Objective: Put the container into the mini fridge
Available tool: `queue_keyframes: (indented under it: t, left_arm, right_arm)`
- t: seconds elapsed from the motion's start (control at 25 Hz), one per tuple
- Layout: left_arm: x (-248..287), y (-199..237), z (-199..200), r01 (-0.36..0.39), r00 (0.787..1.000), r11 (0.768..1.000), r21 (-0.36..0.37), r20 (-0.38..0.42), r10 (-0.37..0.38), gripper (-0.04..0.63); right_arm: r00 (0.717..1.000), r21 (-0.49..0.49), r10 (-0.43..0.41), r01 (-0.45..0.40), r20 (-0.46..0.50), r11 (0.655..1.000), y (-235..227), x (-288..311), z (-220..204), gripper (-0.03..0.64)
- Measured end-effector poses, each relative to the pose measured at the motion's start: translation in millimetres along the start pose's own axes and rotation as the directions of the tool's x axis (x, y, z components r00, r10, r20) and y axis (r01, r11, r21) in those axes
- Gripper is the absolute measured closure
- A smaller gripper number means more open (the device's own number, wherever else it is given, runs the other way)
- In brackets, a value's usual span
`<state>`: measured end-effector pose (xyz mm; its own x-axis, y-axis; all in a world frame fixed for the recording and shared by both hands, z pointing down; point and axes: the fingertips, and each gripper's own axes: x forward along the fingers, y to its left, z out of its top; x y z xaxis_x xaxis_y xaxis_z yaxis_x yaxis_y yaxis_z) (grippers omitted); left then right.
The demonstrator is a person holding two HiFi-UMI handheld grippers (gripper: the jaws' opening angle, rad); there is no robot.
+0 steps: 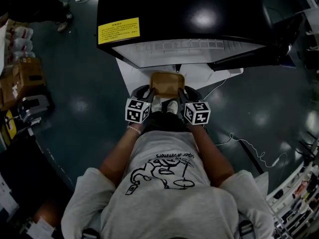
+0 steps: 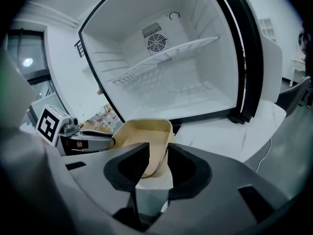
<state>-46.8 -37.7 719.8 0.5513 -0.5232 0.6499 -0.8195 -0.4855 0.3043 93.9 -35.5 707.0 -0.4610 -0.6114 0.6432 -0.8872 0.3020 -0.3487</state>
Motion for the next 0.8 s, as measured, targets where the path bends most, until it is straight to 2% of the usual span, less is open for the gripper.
queue_keyframes:
  t: [0.8]
  left_arm:
    - [-14.7,-12.6,21.7,0.005,1.000,1.000,-0.005,0.029,-0.005,0.486]
  right_arm:
    - [1.000,-0.008,-0.007,0.007,0.019,1.000,1.9,-15.7,18.4,0.505]
